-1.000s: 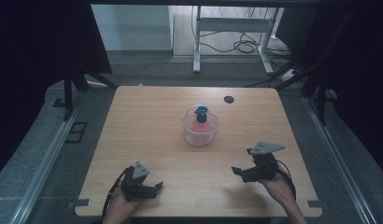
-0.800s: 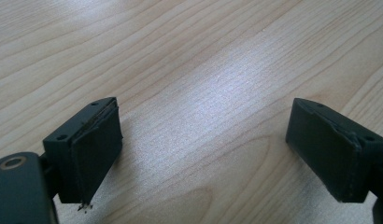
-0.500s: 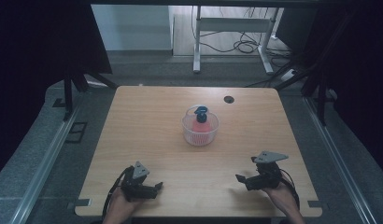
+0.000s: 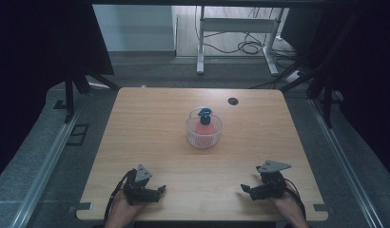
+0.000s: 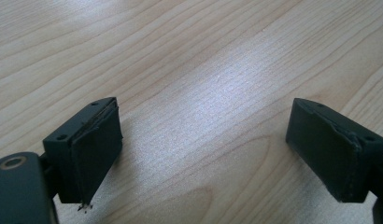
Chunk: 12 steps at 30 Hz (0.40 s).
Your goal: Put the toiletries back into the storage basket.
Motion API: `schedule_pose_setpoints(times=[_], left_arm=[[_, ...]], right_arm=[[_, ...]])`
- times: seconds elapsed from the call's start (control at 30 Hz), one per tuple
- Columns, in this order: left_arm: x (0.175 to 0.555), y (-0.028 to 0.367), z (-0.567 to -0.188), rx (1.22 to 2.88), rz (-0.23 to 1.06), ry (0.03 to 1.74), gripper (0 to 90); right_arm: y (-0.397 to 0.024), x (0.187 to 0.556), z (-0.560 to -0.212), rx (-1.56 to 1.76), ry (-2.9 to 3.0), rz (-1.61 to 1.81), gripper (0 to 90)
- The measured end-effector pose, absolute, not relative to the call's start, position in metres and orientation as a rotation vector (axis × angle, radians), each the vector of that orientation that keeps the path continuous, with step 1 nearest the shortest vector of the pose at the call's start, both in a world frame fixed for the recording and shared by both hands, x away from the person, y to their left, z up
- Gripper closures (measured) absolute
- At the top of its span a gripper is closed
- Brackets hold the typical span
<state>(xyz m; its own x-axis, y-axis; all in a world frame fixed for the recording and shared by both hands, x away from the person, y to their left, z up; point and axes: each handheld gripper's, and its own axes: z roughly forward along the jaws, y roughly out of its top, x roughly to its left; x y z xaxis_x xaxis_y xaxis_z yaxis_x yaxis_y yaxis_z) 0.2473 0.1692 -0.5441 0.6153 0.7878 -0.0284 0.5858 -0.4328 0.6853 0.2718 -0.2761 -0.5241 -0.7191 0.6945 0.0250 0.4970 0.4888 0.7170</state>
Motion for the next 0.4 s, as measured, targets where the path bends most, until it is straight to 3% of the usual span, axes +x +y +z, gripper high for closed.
schedule_pose_setpoints(times=[0.4], left_arm=[[0.247, 0.169, -0.544, 2.169, 0.39, 1.075, 10.3]], right_arm=[[-0.276, 0.268, -0.543, 0.994, 2.482, 1.012, 0.0]])
